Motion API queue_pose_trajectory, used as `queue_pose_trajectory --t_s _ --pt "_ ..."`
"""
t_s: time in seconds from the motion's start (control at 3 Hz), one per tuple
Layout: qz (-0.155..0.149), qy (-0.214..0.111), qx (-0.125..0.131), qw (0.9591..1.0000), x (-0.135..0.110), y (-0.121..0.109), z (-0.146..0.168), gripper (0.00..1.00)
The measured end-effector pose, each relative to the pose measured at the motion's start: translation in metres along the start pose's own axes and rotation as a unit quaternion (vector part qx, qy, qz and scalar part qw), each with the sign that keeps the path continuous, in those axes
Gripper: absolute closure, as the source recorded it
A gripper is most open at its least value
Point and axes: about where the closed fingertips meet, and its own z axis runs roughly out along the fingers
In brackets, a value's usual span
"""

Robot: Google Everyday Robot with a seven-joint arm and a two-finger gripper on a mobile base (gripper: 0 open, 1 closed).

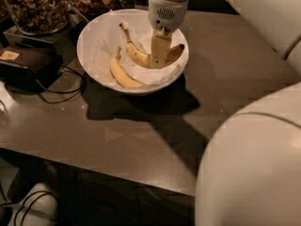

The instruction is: Pick banana from white bowl

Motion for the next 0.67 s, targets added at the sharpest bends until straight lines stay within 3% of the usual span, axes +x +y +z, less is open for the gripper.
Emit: queue_pose_trajectory --t_s 0.33,0.67 --pt "-0.028 -0.008 0.023 0.9993 -0.0014 0.0158 -0.0211 1.0" --pt "-0.033 -0.018 0.028 0.9989 -0.0057 0.0209 -0.0276 1.0"
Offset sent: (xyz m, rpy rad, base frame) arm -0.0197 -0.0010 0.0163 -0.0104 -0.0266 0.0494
